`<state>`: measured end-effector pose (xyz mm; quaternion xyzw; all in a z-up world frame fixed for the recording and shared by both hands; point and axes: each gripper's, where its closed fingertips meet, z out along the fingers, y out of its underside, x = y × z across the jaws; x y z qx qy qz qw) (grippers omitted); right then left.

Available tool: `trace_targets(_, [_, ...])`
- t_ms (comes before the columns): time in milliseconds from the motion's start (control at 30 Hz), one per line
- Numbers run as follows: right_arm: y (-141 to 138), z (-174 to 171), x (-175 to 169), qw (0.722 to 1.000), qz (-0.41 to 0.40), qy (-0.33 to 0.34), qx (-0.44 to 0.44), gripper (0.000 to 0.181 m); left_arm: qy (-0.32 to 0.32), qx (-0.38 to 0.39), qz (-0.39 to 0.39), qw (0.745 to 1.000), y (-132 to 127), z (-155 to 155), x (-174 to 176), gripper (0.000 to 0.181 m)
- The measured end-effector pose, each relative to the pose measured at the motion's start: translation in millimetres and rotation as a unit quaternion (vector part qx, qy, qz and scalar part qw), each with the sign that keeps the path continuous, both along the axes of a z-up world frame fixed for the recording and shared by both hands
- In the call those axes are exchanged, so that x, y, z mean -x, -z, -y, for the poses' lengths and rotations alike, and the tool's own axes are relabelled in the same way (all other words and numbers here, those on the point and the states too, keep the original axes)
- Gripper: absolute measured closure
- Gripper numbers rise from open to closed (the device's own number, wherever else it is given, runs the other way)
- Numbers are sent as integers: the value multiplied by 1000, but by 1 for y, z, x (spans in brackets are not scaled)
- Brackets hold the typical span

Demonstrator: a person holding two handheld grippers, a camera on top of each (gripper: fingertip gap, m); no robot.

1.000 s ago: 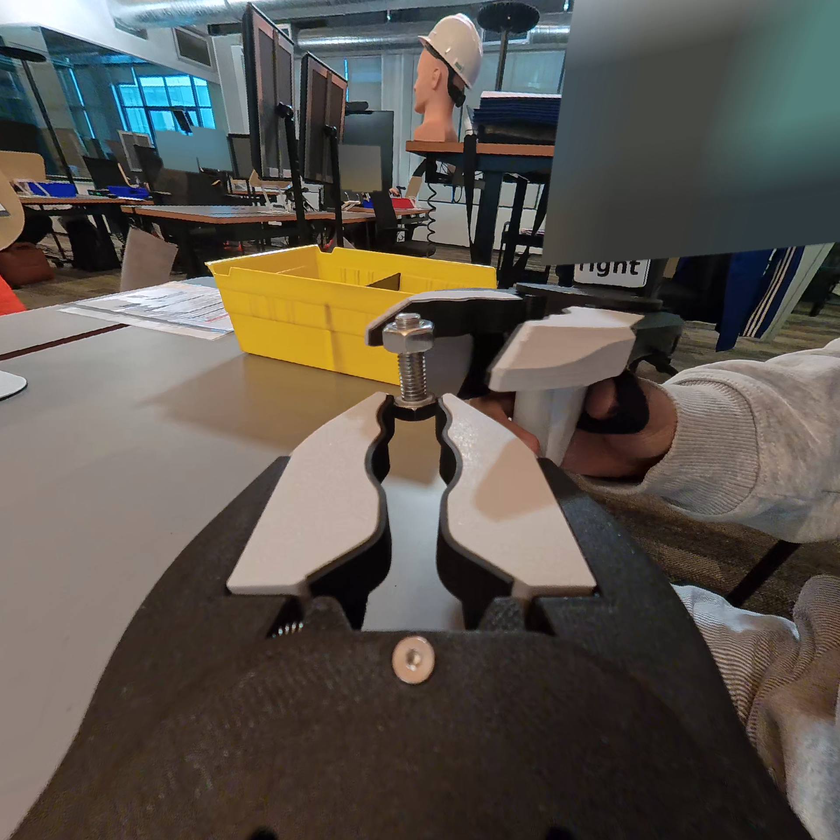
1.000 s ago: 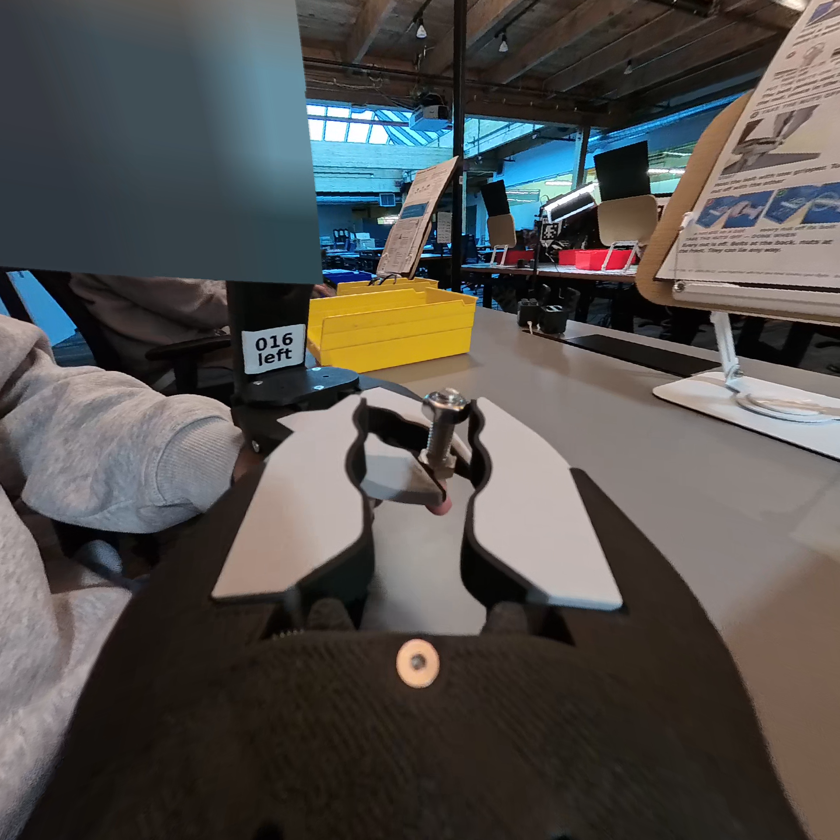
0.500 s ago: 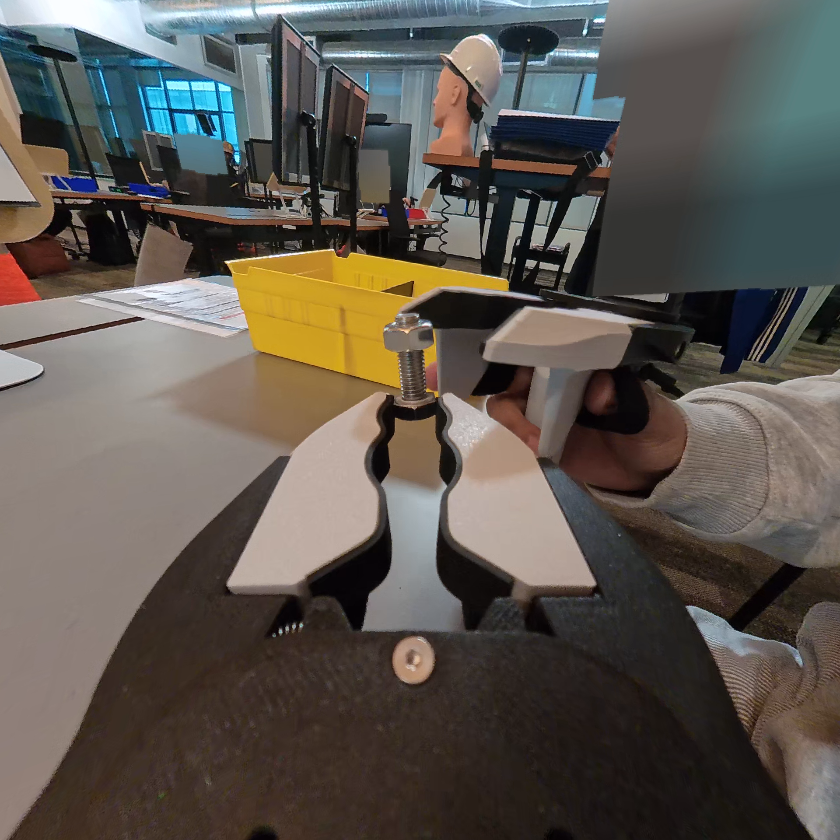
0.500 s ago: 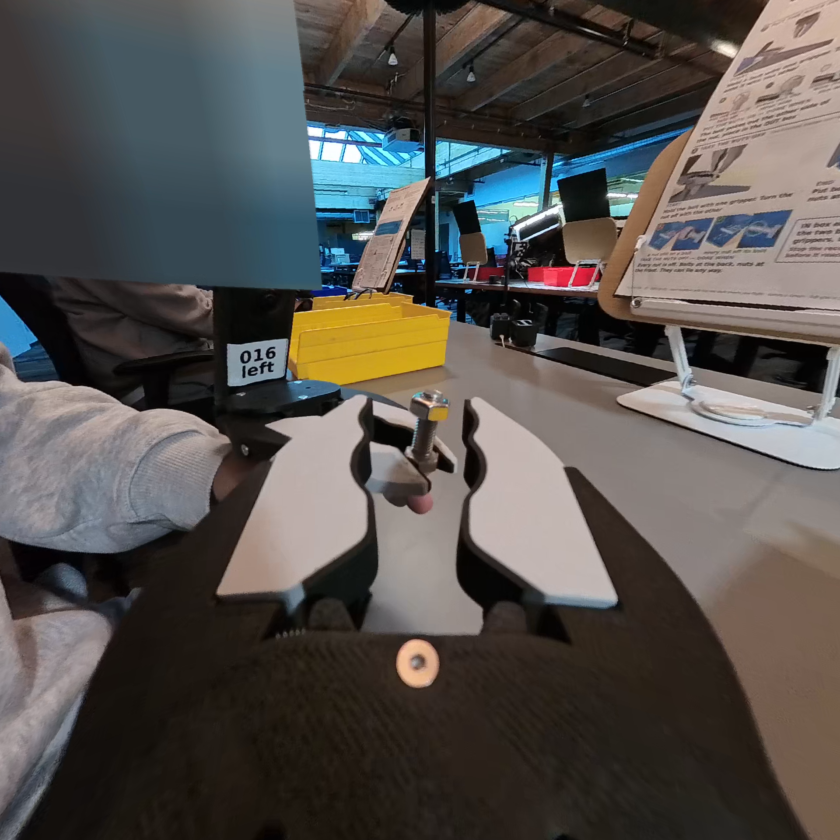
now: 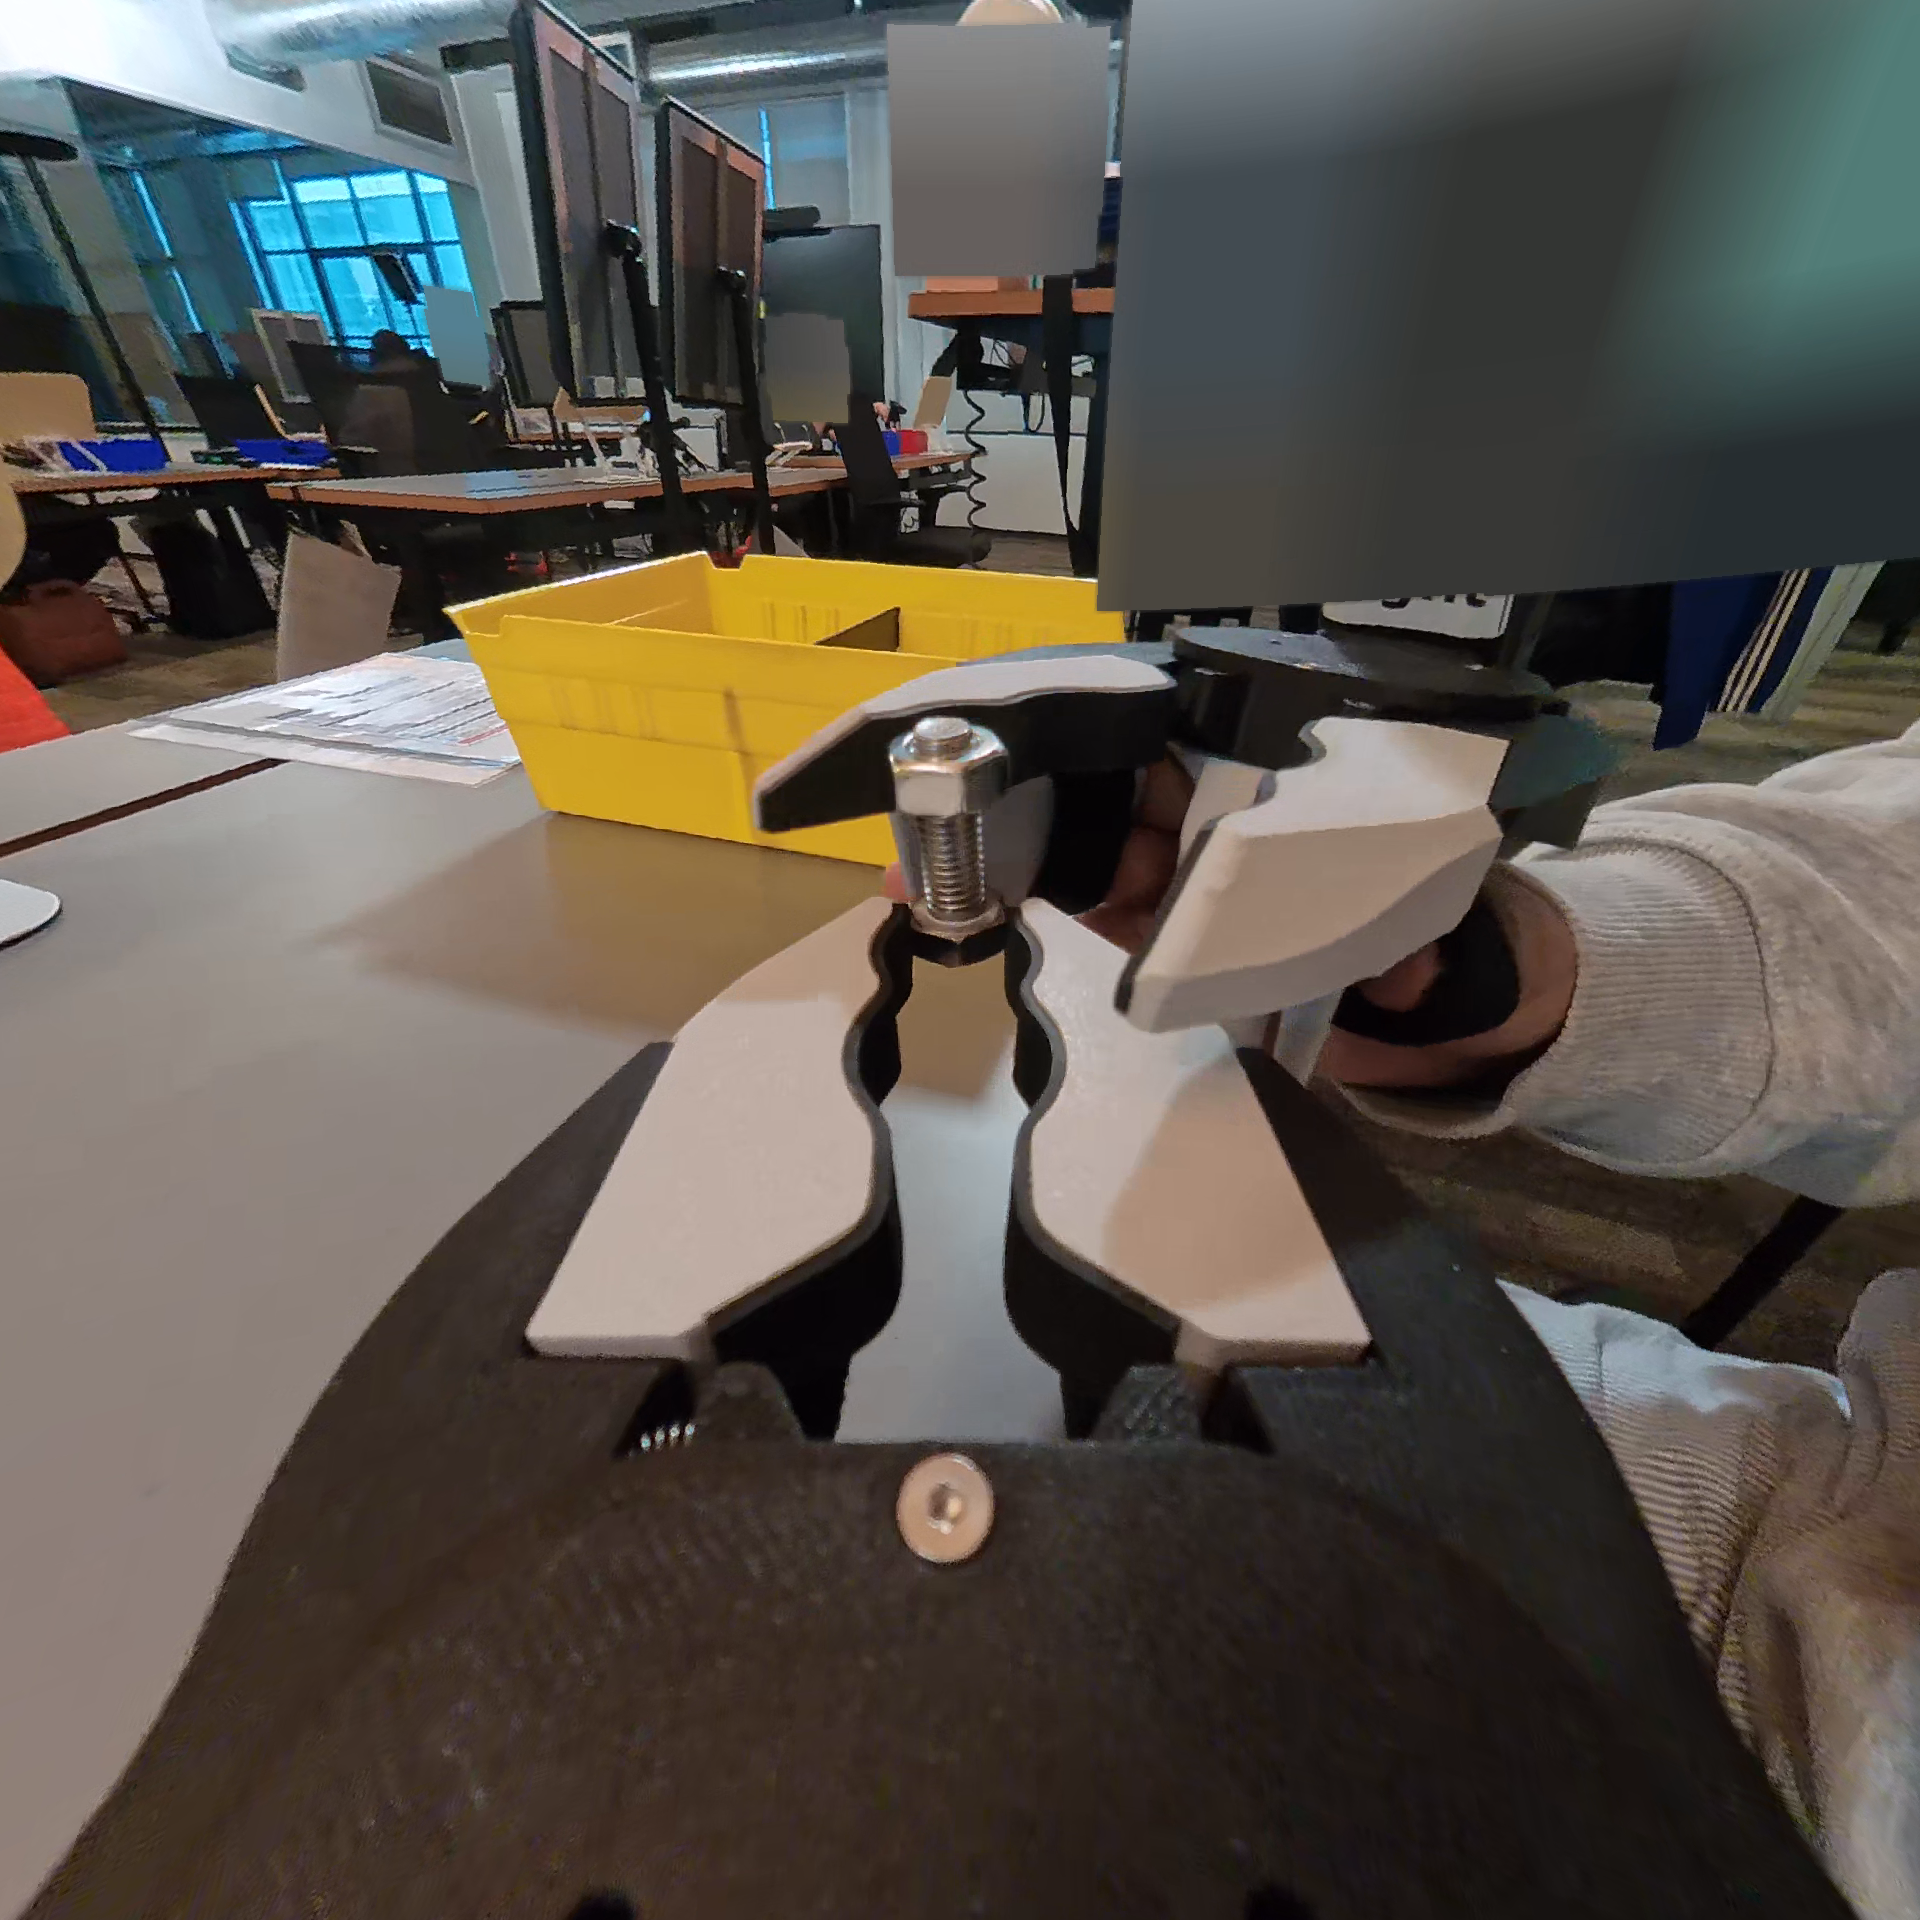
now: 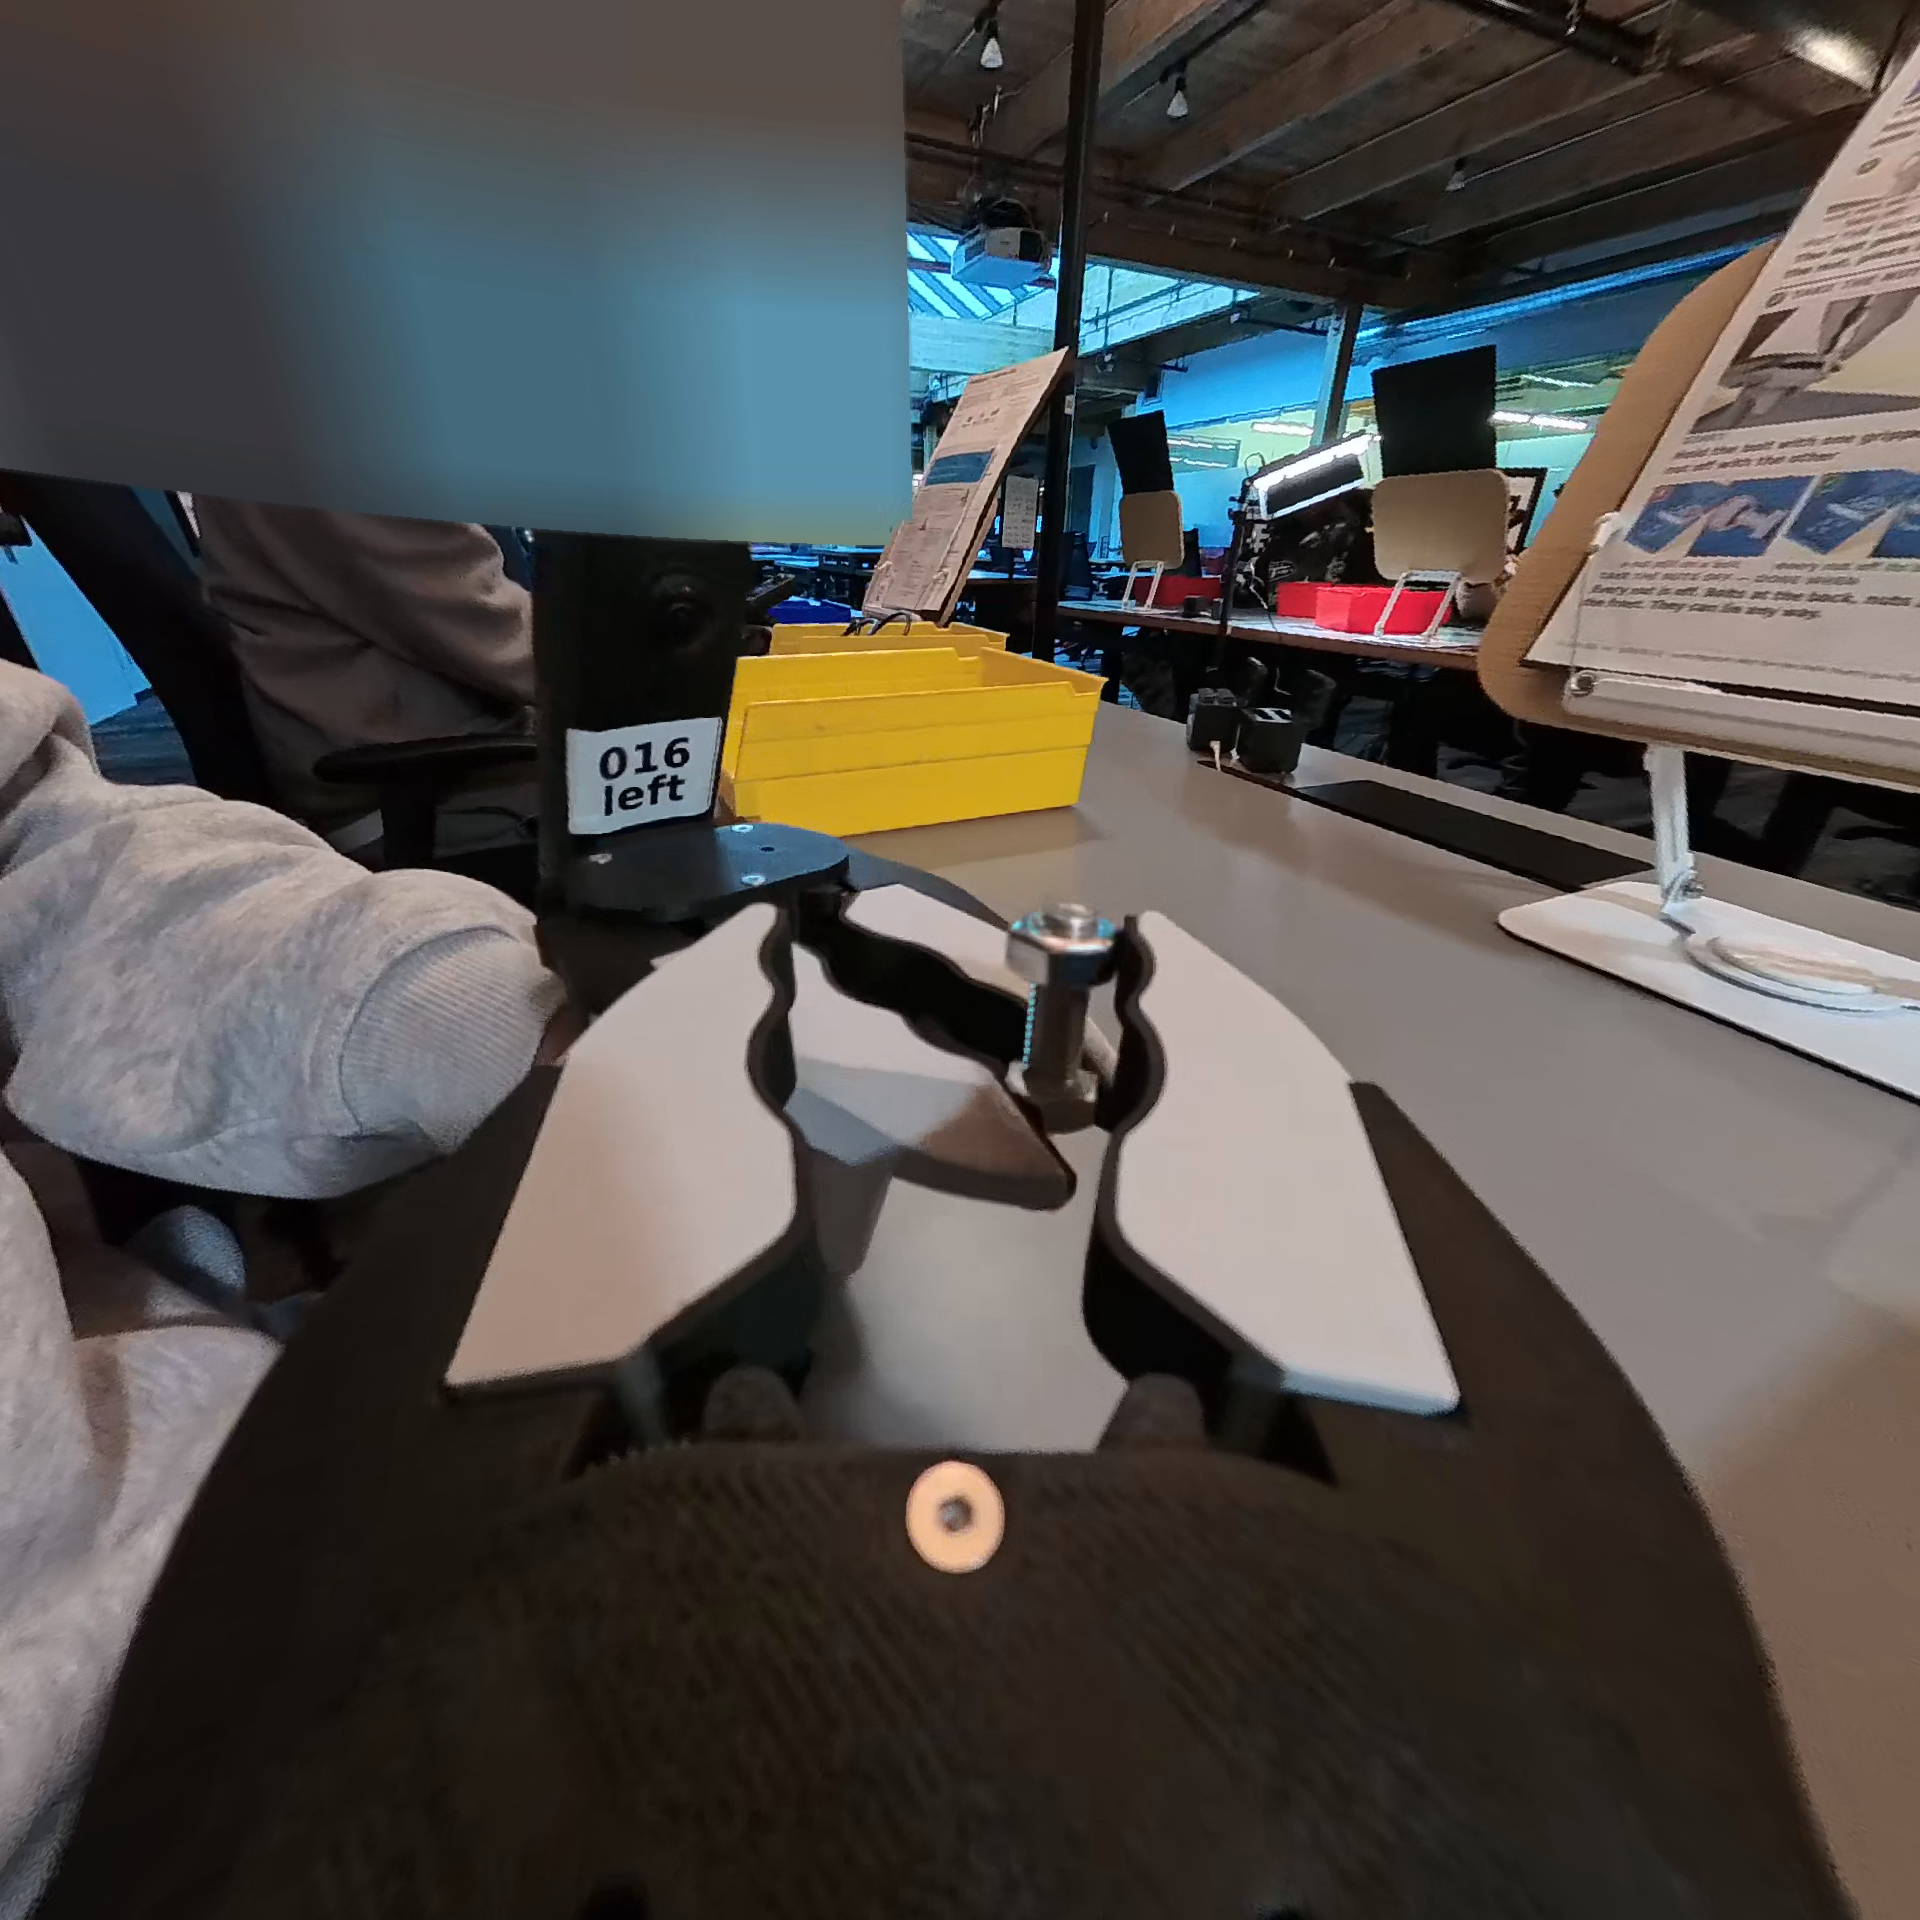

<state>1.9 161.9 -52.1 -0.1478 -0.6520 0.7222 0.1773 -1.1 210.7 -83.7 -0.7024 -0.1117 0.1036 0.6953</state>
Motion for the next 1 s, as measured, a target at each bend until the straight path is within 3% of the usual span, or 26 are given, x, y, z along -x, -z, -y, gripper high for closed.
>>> trace_targets(1000, [-1, -40, 28, 996, 53, 49, 47, 147, -11, -33, 48, 998, -3, 8, 10, 164])
